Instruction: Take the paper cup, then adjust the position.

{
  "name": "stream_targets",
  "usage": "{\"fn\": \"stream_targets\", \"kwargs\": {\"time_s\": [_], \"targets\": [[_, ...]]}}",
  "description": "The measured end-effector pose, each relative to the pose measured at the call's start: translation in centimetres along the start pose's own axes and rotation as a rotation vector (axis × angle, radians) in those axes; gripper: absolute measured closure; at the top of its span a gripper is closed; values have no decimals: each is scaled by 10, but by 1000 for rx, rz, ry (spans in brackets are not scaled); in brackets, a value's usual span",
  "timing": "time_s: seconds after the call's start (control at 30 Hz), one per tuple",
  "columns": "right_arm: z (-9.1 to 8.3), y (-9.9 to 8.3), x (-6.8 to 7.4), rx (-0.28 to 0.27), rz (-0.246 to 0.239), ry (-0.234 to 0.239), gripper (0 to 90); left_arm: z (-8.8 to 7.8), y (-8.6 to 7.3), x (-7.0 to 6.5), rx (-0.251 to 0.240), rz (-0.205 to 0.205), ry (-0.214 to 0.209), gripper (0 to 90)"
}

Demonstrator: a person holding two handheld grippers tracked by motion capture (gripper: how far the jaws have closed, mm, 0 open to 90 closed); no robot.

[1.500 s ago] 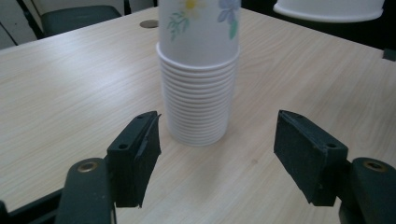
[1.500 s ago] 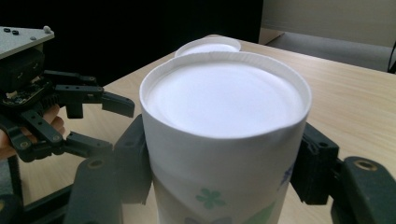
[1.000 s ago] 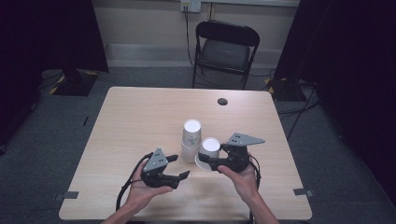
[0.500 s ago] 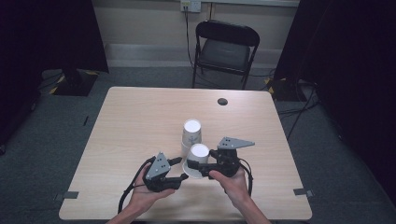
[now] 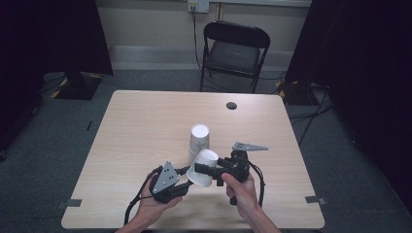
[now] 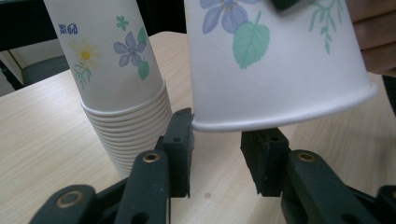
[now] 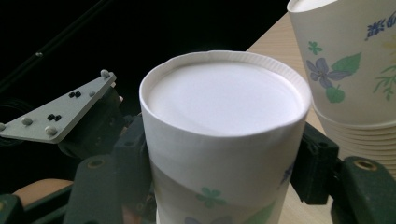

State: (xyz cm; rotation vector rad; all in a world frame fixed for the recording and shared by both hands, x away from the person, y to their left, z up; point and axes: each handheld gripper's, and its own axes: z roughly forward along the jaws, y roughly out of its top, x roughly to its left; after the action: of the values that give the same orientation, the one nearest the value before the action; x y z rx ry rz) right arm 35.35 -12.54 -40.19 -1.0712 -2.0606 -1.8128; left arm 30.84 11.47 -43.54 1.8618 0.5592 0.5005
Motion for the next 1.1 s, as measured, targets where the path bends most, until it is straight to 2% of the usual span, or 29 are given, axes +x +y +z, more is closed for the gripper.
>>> {"fn": "stream_targets", "kwargs": {"time_s": [0.07, 0.13, 0.17, 0.23, 0.27, 0.3, 0.43, 0.5, 0.7, 0.77, 0.9, 1.1], "targets": [[1, 0, 1, 0, 2, -2, 346, -1, 0, 0, -6, -2, -1, 670], [2, -1, 1, 3, 12, 6, 345, -2, 1, -2, -18, 10, 13, 680], [3, -1, 1, 1, 18, 13, 344, -2, 2, -2, -14, 21, 4, 673], [2, -1, 2, 0, 23, 17, 346, -3, 2, -1, -31, 24, 21, 671], [3, -1, 1, 3, 34, 31, 346, -2, 3, -1, -31, 22, 6, 671], [3, -1, 1, 3, 38, 28, 346, -2, 3, -3, -32, 38, 26, 671], [6, -3, 2, 9, 50, 30, 345, -2, 2, -4, -34, 38, 33, 688], [6, -3, 1, 8, 67, 41, 345, -5, 3, -4, -45, 34, 47, 727], [5, -6, -4, -1, 118, 63, 342, -3, 3, -6, -30, 50, 46, 723], [5, -6, -5, -2, 132, 67, 340, -4, 3, -5, -31, 42, 45, 740], [7, -7, -3, 6, 114, 58, 331, -4, 3, -2, -19, 21, 36, 790], [9, -8, -5, 31, 118, 57, 311, -5, 2, 1, -11, 9, 21, 836]]}}
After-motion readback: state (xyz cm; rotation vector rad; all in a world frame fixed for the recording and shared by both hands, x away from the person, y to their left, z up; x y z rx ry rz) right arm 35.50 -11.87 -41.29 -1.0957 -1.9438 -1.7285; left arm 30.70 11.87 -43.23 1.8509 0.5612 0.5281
